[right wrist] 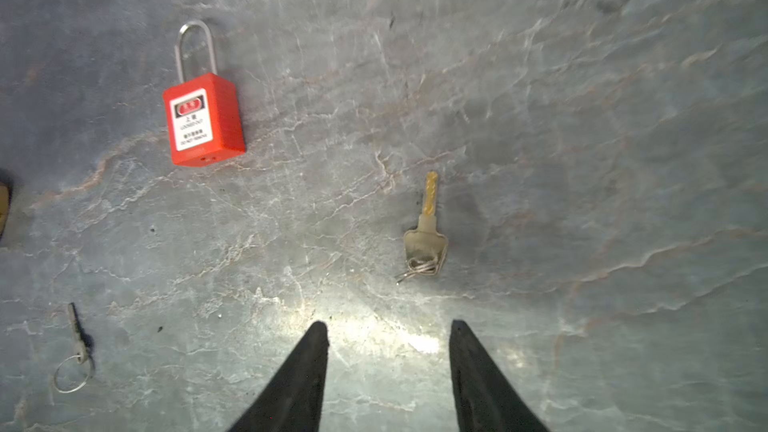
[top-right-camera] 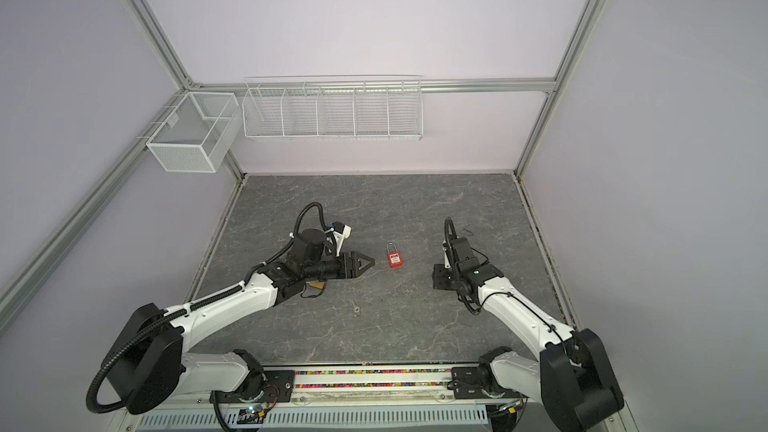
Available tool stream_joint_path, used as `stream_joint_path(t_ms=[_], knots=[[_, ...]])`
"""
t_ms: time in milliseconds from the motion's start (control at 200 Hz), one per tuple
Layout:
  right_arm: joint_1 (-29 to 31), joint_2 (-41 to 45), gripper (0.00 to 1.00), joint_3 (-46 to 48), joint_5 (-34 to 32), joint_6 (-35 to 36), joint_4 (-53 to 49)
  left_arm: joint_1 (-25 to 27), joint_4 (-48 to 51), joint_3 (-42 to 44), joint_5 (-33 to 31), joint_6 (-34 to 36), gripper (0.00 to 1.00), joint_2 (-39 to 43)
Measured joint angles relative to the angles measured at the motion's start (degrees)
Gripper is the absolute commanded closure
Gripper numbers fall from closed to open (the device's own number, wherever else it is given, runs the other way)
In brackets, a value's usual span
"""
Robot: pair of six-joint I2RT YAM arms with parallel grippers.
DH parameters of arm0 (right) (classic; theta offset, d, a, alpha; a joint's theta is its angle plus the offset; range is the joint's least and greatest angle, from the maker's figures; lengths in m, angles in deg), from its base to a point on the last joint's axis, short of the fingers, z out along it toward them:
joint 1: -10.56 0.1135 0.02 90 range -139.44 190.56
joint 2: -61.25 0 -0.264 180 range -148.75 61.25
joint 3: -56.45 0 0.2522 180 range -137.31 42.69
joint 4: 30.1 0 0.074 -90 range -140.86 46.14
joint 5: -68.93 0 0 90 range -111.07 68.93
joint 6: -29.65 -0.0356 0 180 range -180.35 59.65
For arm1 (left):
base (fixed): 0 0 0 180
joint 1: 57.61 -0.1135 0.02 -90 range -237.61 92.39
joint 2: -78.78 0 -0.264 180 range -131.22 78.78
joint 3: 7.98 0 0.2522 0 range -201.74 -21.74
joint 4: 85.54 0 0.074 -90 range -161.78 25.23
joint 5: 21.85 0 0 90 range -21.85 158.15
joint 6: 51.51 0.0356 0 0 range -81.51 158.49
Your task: Unlock with the key
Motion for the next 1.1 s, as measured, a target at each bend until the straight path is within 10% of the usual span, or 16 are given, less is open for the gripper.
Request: stream_joint_path(t_ms=[1100], knots=[[0.55,-10.86,0.67,-3.61,-8.26,-4.79,0.31,0.17,-2.08,-3.91,2.14,-1.79,0.41,-4.7]])
